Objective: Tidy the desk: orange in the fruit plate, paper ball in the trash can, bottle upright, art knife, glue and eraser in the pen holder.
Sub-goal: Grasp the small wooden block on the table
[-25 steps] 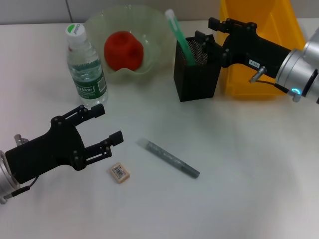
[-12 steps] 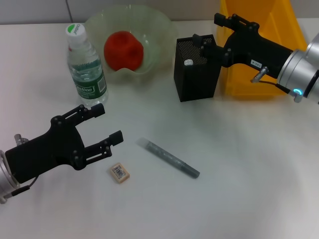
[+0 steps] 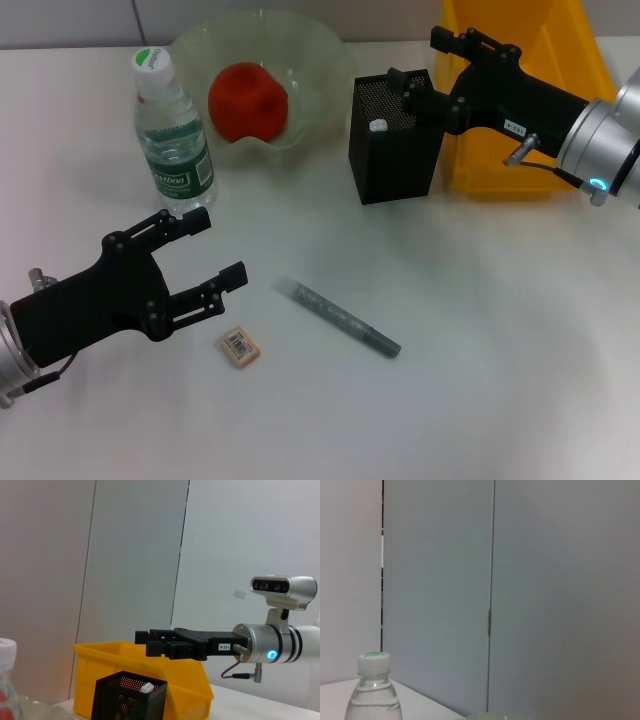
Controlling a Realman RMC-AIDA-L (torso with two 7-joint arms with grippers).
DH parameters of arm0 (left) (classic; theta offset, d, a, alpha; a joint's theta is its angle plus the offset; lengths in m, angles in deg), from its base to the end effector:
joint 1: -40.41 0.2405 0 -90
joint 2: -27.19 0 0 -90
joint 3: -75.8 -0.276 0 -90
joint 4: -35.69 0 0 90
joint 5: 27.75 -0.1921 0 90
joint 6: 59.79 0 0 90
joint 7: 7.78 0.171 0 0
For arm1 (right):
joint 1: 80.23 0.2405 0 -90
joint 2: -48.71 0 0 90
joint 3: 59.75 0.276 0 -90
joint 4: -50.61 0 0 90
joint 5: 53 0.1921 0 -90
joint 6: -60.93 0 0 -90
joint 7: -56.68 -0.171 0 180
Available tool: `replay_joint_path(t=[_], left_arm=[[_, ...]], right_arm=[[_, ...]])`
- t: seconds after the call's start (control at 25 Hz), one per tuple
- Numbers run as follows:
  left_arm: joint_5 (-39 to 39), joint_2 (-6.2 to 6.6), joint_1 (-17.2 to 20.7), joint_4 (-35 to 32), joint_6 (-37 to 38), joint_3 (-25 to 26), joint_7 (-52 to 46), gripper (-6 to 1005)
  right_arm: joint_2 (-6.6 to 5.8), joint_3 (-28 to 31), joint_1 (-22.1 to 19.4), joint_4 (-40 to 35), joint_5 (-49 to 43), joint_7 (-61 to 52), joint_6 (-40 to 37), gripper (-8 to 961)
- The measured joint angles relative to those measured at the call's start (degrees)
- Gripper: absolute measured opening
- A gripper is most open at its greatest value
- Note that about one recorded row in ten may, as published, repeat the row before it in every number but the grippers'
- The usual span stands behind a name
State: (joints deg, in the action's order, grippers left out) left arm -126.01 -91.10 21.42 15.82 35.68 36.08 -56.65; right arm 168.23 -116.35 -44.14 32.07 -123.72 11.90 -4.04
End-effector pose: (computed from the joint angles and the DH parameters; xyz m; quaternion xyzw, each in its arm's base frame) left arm -0.2890 0.2613 -0.0425 -0.8938 -0.1581 -0.3644 0.2080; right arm 0.2268 0.4019 -0.0538 -0.8776 0.1254 0.3113 0.3424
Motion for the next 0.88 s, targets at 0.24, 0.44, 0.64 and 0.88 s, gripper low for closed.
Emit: replay_joint_path(t=[0.24,0.44,0.64,0.88], left_arm=[[0.0,0.0,0.05,0.0,0.09,0.0,0.0,799],[0.0,0.0,0.07,0.0,0.15,0.0,0.0,799],[0.0,0.07,0.21,-0.03,0.17,0.0,0.0,798],[0.0,0.09,0.3,-0.09,0.25,-0.04,0.0,799]], right_arm=[[0.0,-0.01,-0.04,-0.15,0.0,-1.0,0.02,767],[-0.02,0.0,-0.16,-0.31,0.0,-1.95,-0.05,767],[-0.25,-0.01,-0.41,-0.44,0.0,-3.86,-1.02,766],[-0.3,-0.38,-0.57,-0.44,-0.17,-4.22,-2.14,766]])
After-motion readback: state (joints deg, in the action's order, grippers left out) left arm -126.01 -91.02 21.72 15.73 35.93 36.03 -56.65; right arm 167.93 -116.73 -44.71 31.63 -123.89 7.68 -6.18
